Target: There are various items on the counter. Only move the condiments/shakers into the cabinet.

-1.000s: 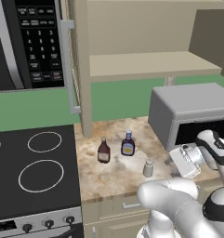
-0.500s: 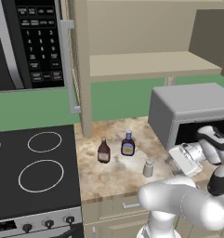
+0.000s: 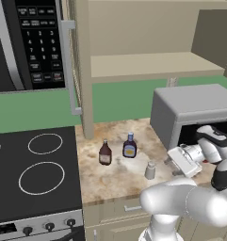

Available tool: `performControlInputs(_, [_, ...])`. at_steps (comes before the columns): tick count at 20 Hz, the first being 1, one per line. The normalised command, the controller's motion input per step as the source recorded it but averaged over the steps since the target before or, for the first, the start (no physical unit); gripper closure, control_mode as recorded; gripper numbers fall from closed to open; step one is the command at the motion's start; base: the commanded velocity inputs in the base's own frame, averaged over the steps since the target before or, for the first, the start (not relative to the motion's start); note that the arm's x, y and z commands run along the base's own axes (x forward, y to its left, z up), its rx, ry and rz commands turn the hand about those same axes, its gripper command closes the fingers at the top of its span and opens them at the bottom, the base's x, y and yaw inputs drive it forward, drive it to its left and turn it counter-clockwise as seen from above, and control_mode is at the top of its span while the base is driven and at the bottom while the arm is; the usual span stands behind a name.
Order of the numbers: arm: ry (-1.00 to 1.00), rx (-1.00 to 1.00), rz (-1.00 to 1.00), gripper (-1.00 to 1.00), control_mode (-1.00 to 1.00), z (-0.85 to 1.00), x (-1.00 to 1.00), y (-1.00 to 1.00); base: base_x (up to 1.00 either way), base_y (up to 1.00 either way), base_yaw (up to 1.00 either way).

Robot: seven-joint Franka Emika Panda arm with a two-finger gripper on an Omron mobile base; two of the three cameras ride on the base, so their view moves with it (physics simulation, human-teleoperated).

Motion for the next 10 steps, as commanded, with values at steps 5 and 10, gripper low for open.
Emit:
performControlInputs(5, [-0.02, 0.00, 0.00, -1.00, -1.00, 0.00, 0.00, 0.37, 0.00, 0.00, 0.00])
performControlInputs(10, [-0.04, 0.00, 0.00, -1.00, -1.00, 0.00, 0.00, 0.36, 0.00, 0.00, 0.00])
